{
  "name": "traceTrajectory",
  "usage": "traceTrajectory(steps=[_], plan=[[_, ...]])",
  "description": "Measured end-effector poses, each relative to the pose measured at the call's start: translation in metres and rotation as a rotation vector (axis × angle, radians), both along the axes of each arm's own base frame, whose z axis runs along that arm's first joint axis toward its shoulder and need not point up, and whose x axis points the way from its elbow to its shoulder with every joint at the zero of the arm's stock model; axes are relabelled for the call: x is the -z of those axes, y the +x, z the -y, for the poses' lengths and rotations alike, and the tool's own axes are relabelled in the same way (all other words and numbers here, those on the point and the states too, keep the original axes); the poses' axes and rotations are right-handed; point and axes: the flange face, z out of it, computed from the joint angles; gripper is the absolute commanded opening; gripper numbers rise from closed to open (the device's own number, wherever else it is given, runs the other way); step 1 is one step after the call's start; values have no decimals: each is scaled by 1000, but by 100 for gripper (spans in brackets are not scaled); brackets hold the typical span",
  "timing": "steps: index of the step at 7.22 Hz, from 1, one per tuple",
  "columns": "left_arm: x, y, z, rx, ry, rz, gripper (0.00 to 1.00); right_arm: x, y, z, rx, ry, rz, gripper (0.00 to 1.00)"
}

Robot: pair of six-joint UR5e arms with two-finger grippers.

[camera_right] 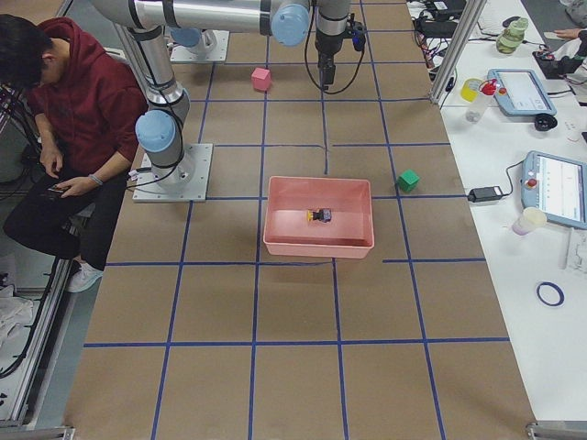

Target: Align button upright

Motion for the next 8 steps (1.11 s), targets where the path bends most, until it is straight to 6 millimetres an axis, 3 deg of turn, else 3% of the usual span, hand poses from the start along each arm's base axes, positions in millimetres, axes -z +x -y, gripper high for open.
traceTrajectory(steps=[6, 8], plan=[[5, 0, 0, 26, 8, 5, 100, 6, -7, 3, -1, 11, -3, 100], [6, 0, 0, 26, 8, 6, 100, 11, -40, 10, 46, 19, -61, 100]])
